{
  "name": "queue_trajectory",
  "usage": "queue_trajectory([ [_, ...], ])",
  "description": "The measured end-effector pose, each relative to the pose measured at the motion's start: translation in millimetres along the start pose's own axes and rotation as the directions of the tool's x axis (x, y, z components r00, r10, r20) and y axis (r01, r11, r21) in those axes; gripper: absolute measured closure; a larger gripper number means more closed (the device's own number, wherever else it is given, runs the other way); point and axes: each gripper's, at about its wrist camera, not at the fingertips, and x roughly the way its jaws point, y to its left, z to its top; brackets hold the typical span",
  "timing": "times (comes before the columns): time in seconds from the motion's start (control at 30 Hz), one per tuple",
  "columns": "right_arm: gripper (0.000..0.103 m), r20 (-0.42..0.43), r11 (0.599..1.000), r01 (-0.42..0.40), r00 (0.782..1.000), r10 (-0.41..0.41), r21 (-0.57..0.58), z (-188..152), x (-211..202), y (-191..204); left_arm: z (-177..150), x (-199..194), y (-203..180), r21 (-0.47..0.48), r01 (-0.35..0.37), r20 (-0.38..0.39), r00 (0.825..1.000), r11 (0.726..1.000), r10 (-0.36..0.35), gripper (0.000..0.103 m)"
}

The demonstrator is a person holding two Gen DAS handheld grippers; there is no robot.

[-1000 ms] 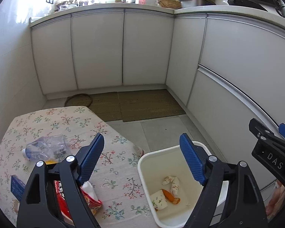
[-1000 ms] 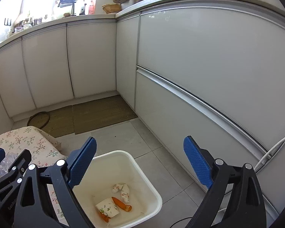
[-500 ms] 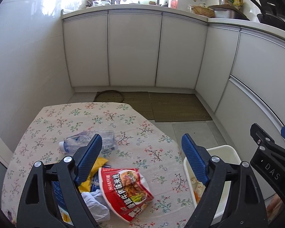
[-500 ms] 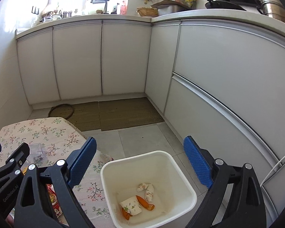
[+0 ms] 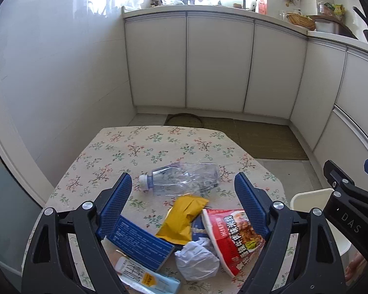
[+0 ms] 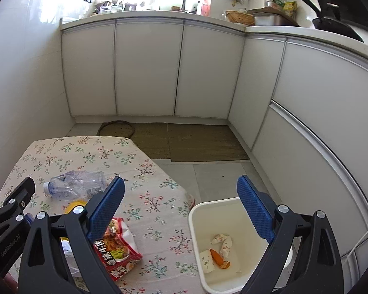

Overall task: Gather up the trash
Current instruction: 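Move both open tools back over the trash on the table, then grasp the blue box with the right tool while the left tool grasps the milk carton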

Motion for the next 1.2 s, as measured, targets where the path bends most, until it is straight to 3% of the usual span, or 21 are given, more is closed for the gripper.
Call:
queue_trajectory([
  [0.37, 0.013, -0.047, 0.987, -0.132, 0.991, 0.128, -0.096, -5, 1, 72, -11, -7, 64, -0.055, -0.122, -0.033, 0.992, 0.991, 0.121, 0.021],
  [0.67, 0.013, -0.147, 0.949, -0.245, 0.965, 0.218, -0.199, -20, 11, 135, -23, -15, 127, -0.131, -0.227, -0.088, 0.972, 0.965, 0.217, 0.021],
  [0.87, 0.013, -0.236, 0.890, -0.317, 0.940, 0.248, -0.327, -39, 20, 186, -27, -23, 162, -0.179, -0.252, -0.102, 0.966, 0.951, 0.237, 0.021],
  [1.1, 0.013, -0.382, 0.780, -0.407, 0.894, 0.234, -0.475, -71, 40, 245, -31, -33, 199, -0.247, -0.272, -0.123, 0.961, 0.930, 0.249, 0.021],
  [1.2, 0.013, -0.408, 0.741, -0.422, 0.887, 0.217, -0.522, -85, 47, 266, -34, -36, 213, -0.265, -0.282, -0.132, 0.958, 0.922, 0.255, 0.021],
])
